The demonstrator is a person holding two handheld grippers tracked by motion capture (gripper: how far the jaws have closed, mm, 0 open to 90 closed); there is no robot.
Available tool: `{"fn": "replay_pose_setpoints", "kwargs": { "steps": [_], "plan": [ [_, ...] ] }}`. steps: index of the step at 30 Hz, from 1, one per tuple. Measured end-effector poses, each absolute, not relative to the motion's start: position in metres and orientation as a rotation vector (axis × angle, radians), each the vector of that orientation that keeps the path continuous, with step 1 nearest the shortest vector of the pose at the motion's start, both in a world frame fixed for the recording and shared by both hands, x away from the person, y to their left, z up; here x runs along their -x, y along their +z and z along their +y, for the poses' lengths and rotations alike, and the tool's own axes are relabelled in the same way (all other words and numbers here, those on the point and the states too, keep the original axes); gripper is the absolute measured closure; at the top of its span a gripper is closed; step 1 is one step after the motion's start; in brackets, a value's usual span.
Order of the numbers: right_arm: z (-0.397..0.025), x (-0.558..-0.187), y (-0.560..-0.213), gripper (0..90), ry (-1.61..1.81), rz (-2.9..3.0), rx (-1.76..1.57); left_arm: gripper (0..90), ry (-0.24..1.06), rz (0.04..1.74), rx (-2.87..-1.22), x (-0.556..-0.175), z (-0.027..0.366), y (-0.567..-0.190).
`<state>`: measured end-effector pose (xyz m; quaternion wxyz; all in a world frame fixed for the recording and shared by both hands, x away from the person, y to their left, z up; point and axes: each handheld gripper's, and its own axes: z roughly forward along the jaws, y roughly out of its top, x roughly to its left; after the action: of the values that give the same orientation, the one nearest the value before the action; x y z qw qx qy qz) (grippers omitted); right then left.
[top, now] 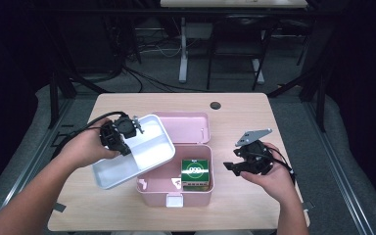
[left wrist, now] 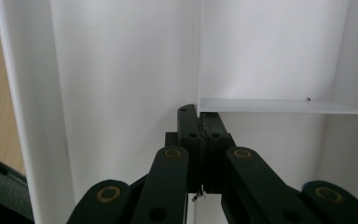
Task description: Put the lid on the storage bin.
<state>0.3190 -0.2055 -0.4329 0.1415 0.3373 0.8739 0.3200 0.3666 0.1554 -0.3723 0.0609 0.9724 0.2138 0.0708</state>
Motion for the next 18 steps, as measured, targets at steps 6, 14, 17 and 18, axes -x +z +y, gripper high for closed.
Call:
{"fn": "replay_pose_setpoints", "kwargs": {
  "steps": [6,14,17,18],
  "plan": [
    [-0.206,-0.318,-0.433,41.6,0.927,2.518,-0.977,89.6,0.197,0.567,-2.960,-0.366,0.129,-0.375],
    [-0.205,-0.319,-0.434,41.6,0.919,2.520,-0.983,89.6,0.219,0.472,-3.018,-0.371,0.100,-0.378],
    [-0.206,-0.320,-0.434,41.6,0.927,2.520,-0.981,89.6,0.221,0.414,-3.030,-0.370,0.090,-0.378],
    [-0.206,-0.320,-0.435,41.6,0.931,2.517,-0.983,89.6,0.223,0.398,-3.031,-0.370,0.088,-0.378]
  ]
}}
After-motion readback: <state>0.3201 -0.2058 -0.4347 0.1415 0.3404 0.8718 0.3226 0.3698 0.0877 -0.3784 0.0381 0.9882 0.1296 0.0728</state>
